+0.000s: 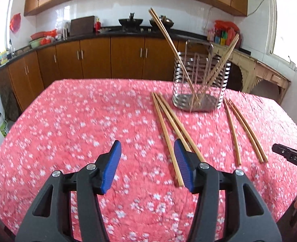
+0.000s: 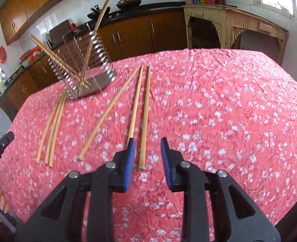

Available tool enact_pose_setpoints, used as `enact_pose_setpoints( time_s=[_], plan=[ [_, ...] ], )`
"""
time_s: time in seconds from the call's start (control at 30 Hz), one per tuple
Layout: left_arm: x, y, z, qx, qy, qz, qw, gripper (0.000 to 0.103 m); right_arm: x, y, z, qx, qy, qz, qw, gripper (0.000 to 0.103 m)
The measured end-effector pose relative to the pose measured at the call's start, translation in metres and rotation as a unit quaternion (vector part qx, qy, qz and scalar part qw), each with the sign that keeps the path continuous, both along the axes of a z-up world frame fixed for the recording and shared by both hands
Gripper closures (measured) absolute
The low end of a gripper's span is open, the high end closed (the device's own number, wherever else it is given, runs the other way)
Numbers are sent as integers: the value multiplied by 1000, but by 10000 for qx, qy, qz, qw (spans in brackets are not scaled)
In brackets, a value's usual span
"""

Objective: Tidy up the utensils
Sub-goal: 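Grasp a bamboo chopstick on the table with the right gripper while the left grasps another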

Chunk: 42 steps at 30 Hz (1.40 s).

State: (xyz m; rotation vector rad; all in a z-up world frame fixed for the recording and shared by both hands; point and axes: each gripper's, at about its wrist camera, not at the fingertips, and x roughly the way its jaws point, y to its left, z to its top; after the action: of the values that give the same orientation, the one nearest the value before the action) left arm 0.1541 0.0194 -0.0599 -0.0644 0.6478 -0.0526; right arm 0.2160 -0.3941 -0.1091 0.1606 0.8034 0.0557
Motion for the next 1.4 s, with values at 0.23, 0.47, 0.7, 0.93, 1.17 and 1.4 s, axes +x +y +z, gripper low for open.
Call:
enact_pose_setpoints(
  time_s=[0.23,0.47,0.7,0.93,1.17,1.4],
  plan=[
    [0,-3,-13,-47,175,-19,9998,48,6,5,-15,-2,141,34,9999,80],
    [4,-10,-20,-62,337,-91,9994,48,16,15,-22,-254,211,84,9994,85],
    [12,-20,-27,-57,561,-165,9983,48,27,13,-23,-438,247,-102,9987,95],
    [22,-35,-37,78,849,-237,9961,51,43,-27,-19,-218,405,-943,9945,95],
    [36,-41,-47,427,1133,39,9926,92,53,-38,-20,-197,442,-1059,9932,95],
    [65,-1,-48,697,1287,470,9881,96,71,-55,-18,-251,488,-1258,9905,95]
  ],
)
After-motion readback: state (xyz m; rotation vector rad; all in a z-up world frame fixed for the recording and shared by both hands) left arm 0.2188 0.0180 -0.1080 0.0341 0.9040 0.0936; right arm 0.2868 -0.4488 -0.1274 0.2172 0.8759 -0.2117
